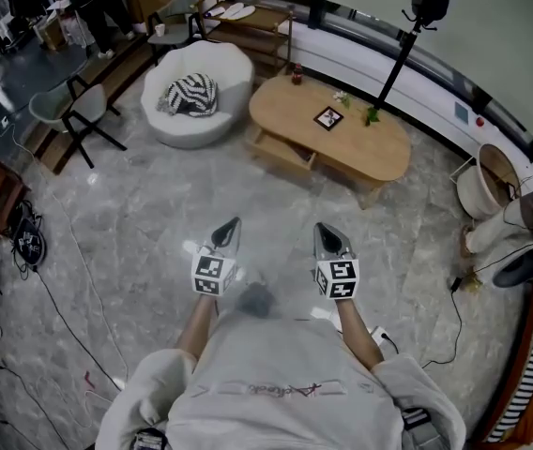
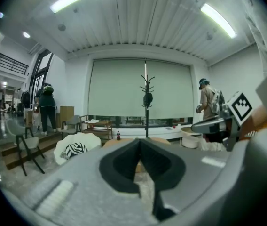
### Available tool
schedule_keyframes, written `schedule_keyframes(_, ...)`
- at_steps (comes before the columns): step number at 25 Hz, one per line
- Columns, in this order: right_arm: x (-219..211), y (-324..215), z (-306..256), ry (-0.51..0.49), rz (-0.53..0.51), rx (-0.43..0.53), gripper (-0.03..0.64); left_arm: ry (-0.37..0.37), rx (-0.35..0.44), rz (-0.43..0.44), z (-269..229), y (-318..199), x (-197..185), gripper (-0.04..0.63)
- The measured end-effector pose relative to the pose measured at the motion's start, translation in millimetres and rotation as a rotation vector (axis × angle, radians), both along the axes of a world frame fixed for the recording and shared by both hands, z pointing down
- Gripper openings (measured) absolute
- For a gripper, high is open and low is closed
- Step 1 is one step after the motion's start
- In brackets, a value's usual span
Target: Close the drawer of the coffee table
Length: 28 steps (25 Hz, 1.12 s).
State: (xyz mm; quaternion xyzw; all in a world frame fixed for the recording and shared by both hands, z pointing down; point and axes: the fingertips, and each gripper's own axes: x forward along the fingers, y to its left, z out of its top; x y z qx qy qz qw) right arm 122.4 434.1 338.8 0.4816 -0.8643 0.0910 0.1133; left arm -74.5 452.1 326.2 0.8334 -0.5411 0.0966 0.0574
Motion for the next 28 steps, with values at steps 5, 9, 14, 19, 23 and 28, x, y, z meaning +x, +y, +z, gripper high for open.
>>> schedule_keyframes(5,-18.2,-47.1,-6.6,-0.001,0.009,-0.002,0.005,-0.014,0.006,0.008,-4.7,-48.5,-18.6,0.002)
schedule_keyframes(9,-26.0,-88.7,-13.2,0.005,0.027,0.005,0.005,-0.013,-0.001,0.019,-8.4,-91.2,-29.3,0.002)
schedule_keyframes(14,-38.5,-135.6,-18.5,0.01,0.046,0.019,0.005,-0.012,-0.006,0.042,-9.4,-137.6,-42.0,0.002)
schedule_keyframes(19,-53.5,-179.3,-21.2,0.013,0.056,0.028,0.005,-0.01,-0.013,0.049,-8.6,-183.0,-57.2,0.002)
schedule_keyframes(23,-61.1,-208.8,-22.0,0.011,0.07,0.033,0.005,-0.017,-0.015,0.064,-9.7,-215.7,-64.6,0.002)
schedule_keyframes(28,-71.4,-236.2,-18.4,0.009,0.084,0.034,0.005,-0.019,-0.017,0.081,-7.5,-244.7,-74.0,0.002)
